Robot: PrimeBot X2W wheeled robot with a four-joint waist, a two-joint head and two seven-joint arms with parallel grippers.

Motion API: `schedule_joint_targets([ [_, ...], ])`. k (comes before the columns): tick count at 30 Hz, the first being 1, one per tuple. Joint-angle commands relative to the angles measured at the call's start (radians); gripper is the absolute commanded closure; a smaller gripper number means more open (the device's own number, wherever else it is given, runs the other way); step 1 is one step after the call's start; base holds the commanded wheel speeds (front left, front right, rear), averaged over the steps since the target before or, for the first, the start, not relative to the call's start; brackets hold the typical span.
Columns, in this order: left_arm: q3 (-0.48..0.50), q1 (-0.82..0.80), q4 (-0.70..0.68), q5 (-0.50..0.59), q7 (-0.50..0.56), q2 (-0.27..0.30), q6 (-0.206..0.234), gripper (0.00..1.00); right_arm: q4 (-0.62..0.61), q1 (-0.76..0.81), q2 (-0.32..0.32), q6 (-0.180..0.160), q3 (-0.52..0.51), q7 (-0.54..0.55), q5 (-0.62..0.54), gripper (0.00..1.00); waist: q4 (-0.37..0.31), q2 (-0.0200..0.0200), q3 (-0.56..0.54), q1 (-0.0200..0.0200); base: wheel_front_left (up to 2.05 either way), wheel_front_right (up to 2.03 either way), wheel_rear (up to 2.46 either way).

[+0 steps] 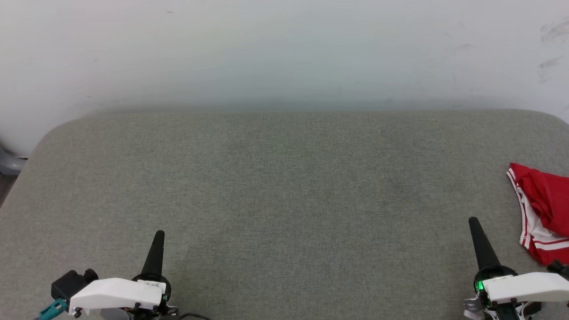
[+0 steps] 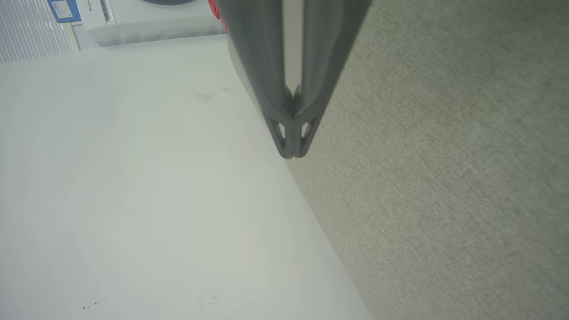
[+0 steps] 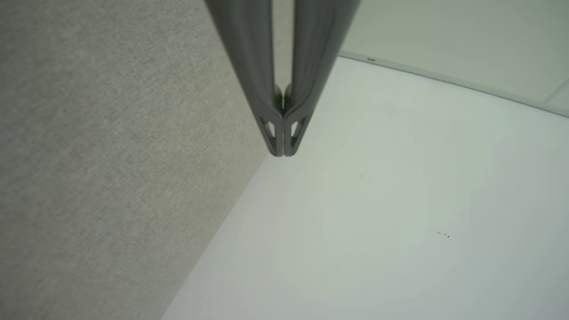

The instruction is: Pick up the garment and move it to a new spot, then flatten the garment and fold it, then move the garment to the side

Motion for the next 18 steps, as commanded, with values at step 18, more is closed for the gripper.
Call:
schedule_joint_targets([
  [18,0.020,-0.049,0.010,-0.186,0.046,-0.001,-0.022,1.00,0.018,-0.049,-0.005,0.000,-0.011,0.048,0.182,1.00,-0.002,0.0000,0.005,0.0000,0.00,0.00,0.00],
])
